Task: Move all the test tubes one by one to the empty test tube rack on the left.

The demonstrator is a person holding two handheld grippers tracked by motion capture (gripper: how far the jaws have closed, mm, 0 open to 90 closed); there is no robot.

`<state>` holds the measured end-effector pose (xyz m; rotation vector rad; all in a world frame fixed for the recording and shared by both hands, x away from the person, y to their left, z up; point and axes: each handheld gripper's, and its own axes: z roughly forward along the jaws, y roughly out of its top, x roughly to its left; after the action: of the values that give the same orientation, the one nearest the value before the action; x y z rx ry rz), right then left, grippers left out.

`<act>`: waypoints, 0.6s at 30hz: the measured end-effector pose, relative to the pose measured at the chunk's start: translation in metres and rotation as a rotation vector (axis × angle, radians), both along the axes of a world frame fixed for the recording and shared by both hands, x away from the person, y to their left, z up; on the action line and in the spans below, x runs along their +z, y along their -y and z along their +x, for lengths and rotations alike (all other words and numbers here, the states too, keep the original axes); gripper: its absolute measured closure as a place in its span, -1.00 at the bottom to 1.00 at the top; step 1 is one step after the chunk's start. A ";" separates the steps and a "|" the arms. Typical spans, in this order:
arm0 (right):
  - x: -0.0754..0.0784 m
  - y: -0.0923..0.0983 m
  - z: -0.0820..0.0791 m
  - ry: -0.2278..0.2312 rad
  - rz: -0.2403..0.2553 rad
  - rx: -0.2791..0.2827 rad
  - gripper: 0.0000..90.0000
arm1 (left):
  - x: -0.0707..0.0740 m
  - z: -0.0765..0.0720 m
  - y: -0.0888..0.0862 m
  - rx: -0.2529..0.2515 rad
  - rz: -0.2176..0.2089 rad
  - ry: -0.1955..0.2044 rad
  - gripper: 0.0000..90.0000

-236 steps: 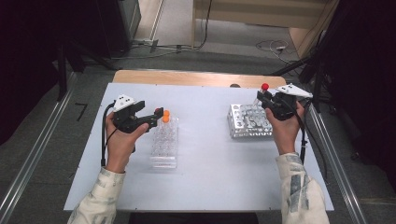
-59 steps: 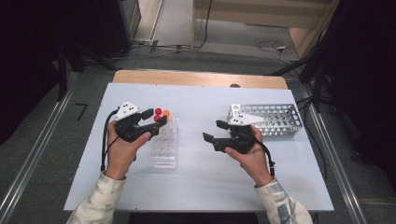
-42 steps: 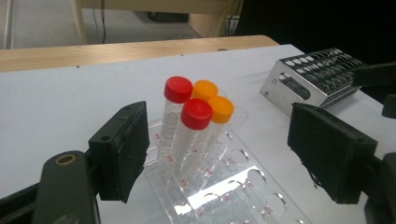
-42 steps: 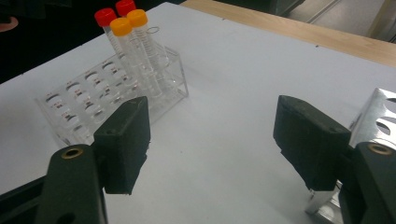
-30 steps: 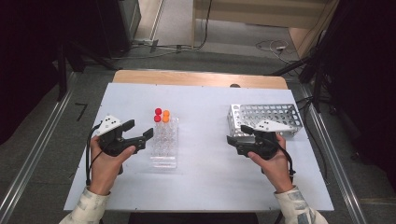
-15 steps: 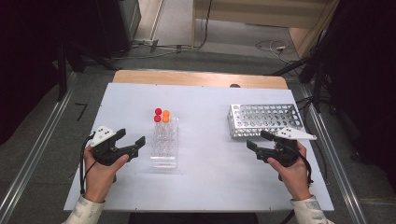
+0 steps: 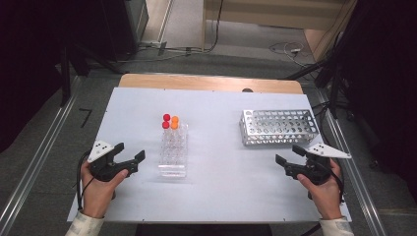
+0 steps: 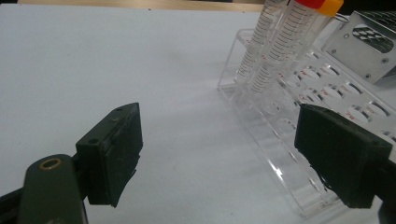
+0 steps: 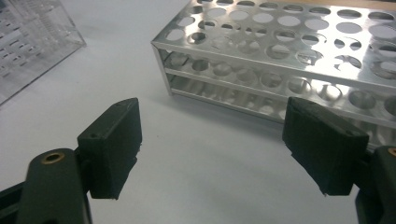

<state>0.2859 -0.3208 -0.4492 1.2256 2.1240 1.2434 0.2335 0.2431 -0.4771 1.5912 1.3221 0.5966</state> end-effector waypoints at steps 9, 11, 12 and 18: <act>-0.006 0.015 -0.007 -0.014 0.001 -0.031 -0.60 | -0.007 -0.007 -0.015 0.039 -0.004 -0.012 -0.66; -0.006 0.017 -0.008 -0.015 0.002 -0.035 -0.60 | -0.008 -0.008 -0.017 0.043 -0.007 -0.012 -0.65; -0.006 0.018 -0.009 -0.016 0.005 -0.036 -0.60 | -0.008 -0.009 -0.017 0.047 -0.008 -0.014 -0.66; -0.009 0.029 -0.013 -0.024 0.013 -0.064 -0.60 | -0.010 -0.011 -0.022 0.054 -0.002 -0.019 -0.66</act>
<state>0.2730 -0.3493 -0.4584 1.3092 2.0797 1.2233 0.2220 0.2648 -0.4870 1.5668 1.3830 0.6140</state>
